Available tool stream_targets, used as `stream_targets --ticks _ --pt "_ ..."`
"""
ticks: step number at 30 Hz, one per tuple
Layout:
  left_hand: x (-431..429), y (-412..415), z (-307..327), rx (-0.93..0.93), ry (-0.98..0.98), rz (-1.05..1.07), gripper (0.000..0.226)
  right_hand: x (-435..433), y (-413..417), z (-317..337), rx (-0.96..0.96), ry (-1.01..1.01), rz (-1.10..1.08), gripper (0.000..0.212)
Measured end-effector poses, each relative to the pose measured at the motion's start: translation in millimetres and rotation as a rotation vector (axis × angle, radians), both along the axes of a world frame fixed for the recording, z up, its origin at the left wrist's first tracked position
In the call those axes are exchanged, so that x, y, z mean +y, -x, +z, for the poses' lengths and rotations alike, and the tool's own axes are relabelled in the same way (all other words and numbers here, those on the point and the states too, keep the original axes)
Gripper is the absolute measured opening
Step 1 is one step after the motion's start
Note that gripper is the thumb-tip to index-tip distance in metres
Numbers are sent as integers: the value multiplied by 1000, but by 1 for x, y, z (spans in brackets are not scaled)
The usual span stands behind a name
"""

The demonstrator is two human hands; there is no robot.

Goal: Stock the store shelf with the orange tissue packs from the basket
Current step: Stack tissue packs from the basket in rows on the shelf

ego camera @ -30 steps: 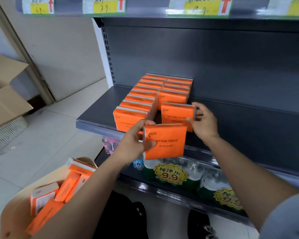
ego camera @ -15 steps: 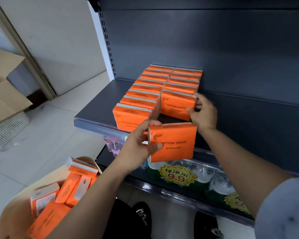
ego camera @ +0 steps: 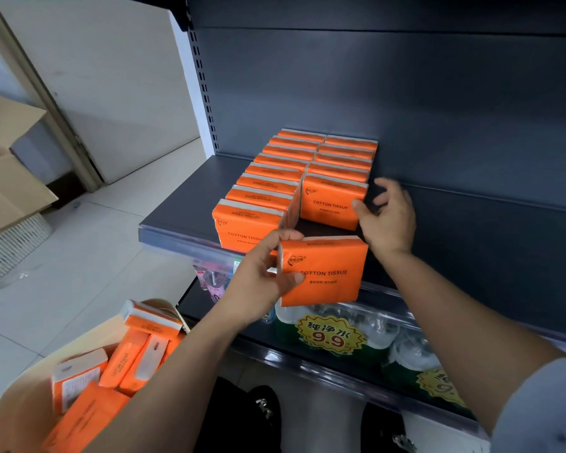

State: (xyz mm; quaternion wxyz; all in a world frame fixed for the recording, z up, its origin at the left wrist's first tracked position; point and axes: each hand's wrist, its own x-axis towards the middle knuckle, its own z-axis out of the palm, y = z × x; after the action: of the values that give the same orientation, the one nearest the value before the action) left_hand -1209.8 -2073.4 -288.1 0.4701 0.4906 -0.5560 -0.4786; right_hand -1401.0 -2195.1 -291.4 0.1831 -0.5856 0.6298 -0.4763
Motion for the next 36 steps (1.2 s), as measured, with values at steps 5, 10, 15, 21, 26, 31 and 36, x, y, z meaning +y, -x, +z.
stream_targets --ticks 5,10,15,21,26,31,36 --pt "-4 1 6 52 44 6 47 40 14 27 -295 -343 545 36" --pt "-5 0 11 9 63 11 51 55 26 34 -201 -407 767 35" --pt "-1 2 17 -659 437 233 59 57 31 39 -187 -290 664 37" --pt "-15 -9 15 -1340 524 353 63 45 33 30 -199 -177 420 38" --pt "-23 -16 10 -1491 245 245 74 27 26 12 -134 -152 299 42" --pt "-24 -17 8 -1478 266 248 76 13 14 3 -41 -102 242 39" --pt "-27 -19 3 -1455 290 248 77 4 3 -4 58 -5 160 42"
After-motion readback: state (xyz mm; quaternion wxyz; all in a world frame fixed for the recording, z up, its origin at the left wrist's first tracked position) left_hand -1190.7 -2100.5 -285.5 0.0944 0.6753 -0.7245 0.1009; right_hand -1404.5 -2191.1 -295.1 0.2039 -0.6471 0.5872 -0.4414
